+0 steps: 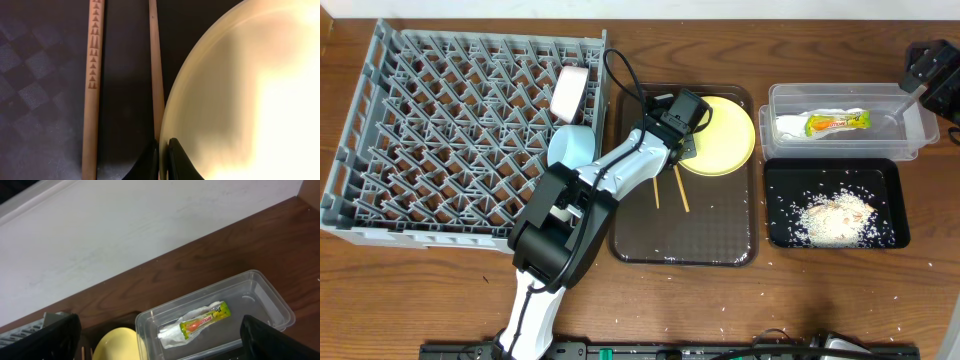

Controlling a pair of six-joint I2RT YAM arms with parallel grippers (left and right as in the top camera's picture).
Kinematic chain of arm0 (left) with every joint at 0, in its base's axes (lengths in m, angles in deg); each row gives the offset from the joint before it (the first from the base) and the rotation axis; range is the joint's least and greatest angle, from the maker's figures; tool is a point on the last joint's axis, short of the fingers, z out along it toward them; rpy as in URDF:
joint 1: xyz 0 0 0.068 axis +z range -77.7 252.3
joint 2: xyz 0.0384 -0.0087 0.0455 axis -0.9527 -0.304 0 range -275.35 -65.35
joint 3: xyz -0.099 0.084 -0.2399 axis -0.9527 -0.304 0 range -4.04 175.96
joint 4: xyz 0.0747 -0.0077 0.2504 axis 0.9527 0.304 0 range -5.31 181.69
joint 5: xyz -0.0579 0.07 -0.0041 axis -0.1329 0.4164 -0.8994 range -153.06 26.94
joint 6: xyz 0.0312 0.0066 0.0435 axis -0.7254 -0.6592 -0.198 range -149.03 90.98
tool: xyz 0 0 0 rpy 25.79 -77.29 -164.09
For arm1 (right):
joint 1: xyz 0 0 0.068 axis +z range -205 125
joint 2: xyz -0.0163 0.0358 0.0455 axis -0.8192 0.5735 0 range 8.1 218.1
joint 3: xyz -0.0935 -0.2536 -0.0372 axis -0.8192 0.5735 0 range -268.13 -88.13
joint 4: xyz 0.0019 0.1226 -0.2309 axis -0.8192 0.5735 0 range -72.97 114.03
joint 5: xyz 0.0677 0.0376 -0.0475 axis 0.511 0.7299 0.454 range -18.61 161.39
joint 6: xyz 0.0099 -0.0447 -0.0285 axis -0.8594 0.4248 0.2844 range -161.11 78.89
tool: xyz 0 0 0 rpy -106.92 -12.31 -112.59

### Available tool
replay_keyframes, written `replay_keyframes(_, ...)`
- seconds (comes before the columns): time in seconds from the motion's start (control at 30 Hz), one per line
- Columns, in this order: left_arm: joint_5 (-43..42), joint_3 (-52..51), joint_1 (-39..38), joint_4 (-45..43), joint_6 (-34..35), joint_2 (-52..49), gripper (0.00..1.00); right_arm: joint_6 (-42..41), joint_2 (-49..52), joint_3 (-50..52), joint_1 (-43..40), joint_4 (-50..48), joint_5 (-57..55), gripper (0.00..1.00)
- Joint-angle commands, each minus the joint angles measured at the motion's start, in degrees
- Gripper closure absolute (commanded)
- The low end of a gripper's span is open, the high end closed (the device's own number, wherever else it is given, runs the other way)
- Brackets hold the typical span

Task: Sort waste into correct bins and load items into the dishwasher
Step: 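Grasp the yellow plate rim with the left gripper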

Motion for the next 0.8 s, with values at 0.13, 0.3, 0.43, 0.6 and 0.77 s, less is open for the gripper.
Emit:
replay_keyframes(0.13,-1.3,0.4,0.2,1.3,0.1,3.9,0.93,-0.5,0.0,0.0,-0.2,-0.1,-0.3,0.01)
replay_keyframes(0.3,-2.4,0.4,0.2,2.4,0.1,6.5,0.92,-0.5,0.0,0.0,-0.2,-0.1,-0.3,0.01)
replay_keyframes(0.43,-7.8,0.4,0.7,2.3,0.1,6.8,0.92,-0.5,0.0,0.0,-0.2,-0.1,-0.3,0.01)
replay_keyframes(0.6,-16.4,0.4,3.8,2.1,0.1,6.8,0.92,-0.5,0.0,0.0,-0.2,-0.1,-0.3,0.01)
replay_keyframes(0.77,-25.6,0.4,8.1,2.1,0.0,6.8,0.93,-0.5,0.0,0.0,-0.2,-0.1,-0.3,0.01)
